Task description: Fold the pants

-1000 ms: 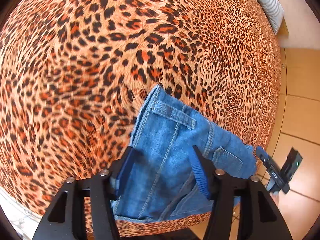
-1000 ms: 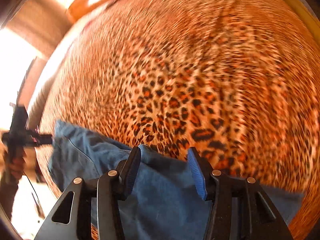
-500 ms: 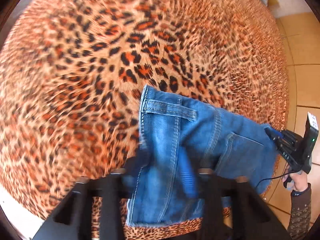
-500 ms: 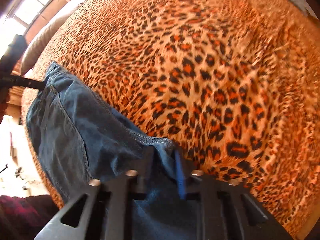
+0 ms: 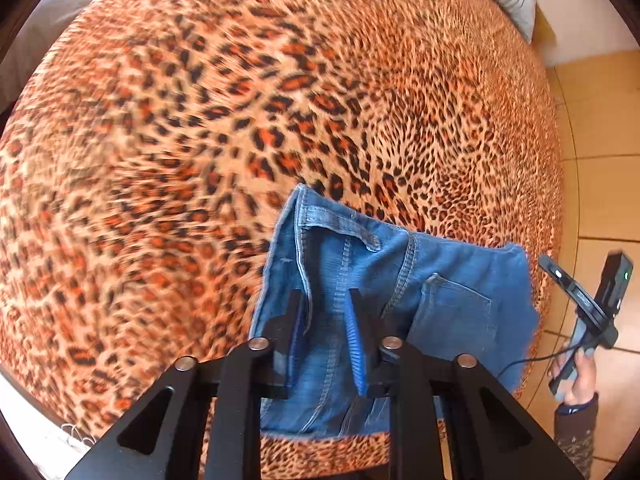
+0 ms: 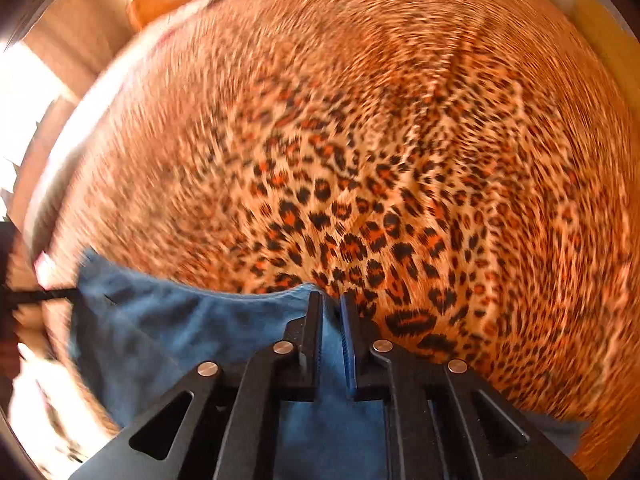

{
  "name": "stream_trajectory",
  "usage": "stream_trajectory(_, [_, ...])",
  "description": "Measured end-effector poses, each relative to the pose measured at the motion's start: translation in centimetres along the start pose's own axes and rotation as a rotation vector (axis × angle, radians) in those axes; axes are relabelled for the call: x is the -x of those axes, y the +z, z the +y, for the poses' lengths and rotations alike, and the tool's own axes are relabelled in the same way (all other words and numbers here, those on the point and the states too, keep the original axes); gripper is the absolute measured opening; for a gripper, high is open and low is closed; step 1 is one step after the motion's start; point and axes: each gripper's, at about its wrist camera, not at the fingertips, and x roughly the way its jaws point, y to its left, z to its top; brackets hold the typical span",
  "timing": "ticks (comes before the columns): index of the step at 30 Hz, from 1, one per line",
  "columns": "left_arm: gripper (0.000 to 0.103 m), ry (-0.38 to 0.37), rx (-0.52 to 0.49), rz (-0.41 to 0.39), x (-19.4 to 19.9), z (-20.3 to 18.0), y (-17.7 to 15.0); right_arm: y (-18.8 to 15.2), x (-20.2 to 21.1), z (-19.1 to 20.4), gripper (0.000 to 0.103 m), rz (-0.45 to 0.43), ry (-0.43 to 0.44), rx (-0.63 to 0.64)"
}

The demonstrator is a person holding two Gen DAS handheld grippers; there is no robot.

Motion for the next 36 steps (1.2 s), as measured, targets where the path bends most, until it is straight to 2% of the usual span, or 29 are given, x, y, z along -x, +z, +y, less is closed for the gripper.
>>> stream_trajectory(1, [0.038, 0.015, -0.006, -0.006, 0.5, 0.2, -0.5, -0.2, 1.1, -1.3, 0.023, -0.025, 0.036, -0.055])
stream_trajectory(3, [0.045, 0.016, -0.012, -0.004, 1.3, 0.7, -2.2, -1.5, 3.4, -4.2, 0.040, -0.070, 0.103, -0.182])
stream_trajectory(5, [0.048, -0.027, 0.017, 0.023, 1.2, 1.7, -4.5, -3.6, 4.9, -6.5, 0.041, -0.065, 0.125, -0.274])
stream_trajectory(8, [0.051, -0.091, 0.083, 0.087, 1.4, 3.1, -8.1, -7.2, 6.1, -7.5, 0.041, -0.049, 0.125, -0.300])
stream_trajectory(10, [0.048, -0.079, 0.101, 0.135, -1.2, 3.2, -8.8, -9.5, 6.5, -8.2, 0.041, -0.060, 0.128, -0.342])
stream_trajectory(11, [0.047, -0.057, 0.102, 0.156, -2.1, 3.2, -8.9, -11.4, 7.0, -9.4, 0.041, -0.079, 0.137, -0.391])
stream_trajectory(13, [0.047, -0.060, 0.097, 0.166, -2.7, 2.9, -9.0, -14.1, 8.2, -12.2, 0.041, -0.121, 0.117, -0.508])
stream_trajectory(16, [0.051, -0.067, 0.066, 0.130, -2.4, 2.1, -8.3, -18.2, 10.3, -18.2, 0.041, -0.177, 0.012, -0.702])
stream_trajectory(19, [0.054, -0.054, 0.096, 0.146, -3.2, 1.8, -7.6, -20.1, 11.7, -22.4, 0.049, -0.218, -0.066, -0.799])
stream_trajectory(20, [0.055, -0.042, 0.105, 0.149, -3.5, 1.5, -7.5, -20.6, 11.9, -23.8, 0.052, -0.245, -0.066, -0.846])
stream_trajectory(21, [0.055, -0.026, 0.106, 0.148, -3.8, 1.2, -7.5, -20.5, 11.6, -24.7, 0.057, -0.266, -0.034, -0.882])
stream_trajectory(22, [0.055, -0.007, 0.103, 0.145, -4.1, 0.8, -7.2, -20.4, 11.0, -25.2, 0.057, -0.274, -0.003, -0.899])
stream_trajectory(24, [0.056, 0.044, 0.089, 0.135, -4.6, -0.3, -7.3, -19.2, 9.4, -25.7, 0.057, -0.283, 0.037, -0.903])
stream_trajectory(26, [0.056, 0.080, 0.080, 0.127, -4.8, -1.2, -7.5, -17.5, 8.0, -25.2, 0.057, -0.263, 0.029, -0.842])
stream_trajectory(27, [0.051, 0.088, 0.083, 0.121, -4.5, -1.7, -7.9, -16.5, 7.3, -24.5, 0.048, -0.231, -0.011, -0.789])
stream_trajectory(28, [0.044, 0.094, 0.089, 0.104, -4.0, -1.8, -8.3, -15.2, 6.2, -23.4, 0.030, -0.165, -0.086, -0.687])
stream_trajectory(29, [0.041, 0.106, 0.088, 0.078, -3.3, -1.9, -8.7, -14.1, 5.8, -22.8, 0.010, -0.125, -0.115, -0.599])
stream_trajectory(30, [0.036, 0.113, 0.083, 0.056, -3.0, -1.9, -8.9, -13.6, 5.7, -22.3, 0.009, -0.116, -0.136, -0.559])
stream_trajectory(31, [0.032, 0.125, 0.083, 0.035, -3.0, -2.0, -9.0, -13.1, 6.5, -22.0, 0.009, -0.157, -0.151, -0.533])
stream_trajectory(33, [0.031, 0.151, 0.113, 0.052, -4.3, -1.8, -8.9, -12.8, 7.2, -23.2, 0.010, -0.204, -0.179, -0.570])
stream_trajectory(35, [0.031, 0.155, 0.156, 0.080, -5.3, -1.6, -8.8, -12.5, 5.5, -24.5, 0.011, -0.114, -0.177, -0.591])
stream_trajectory(36, [0.031, 0.151, 0.156, 0.076, -5.0, -1.7, -8.8, -12.4, 5.3, -24.5, 0.016, -0.100, -0.182, -0.587])
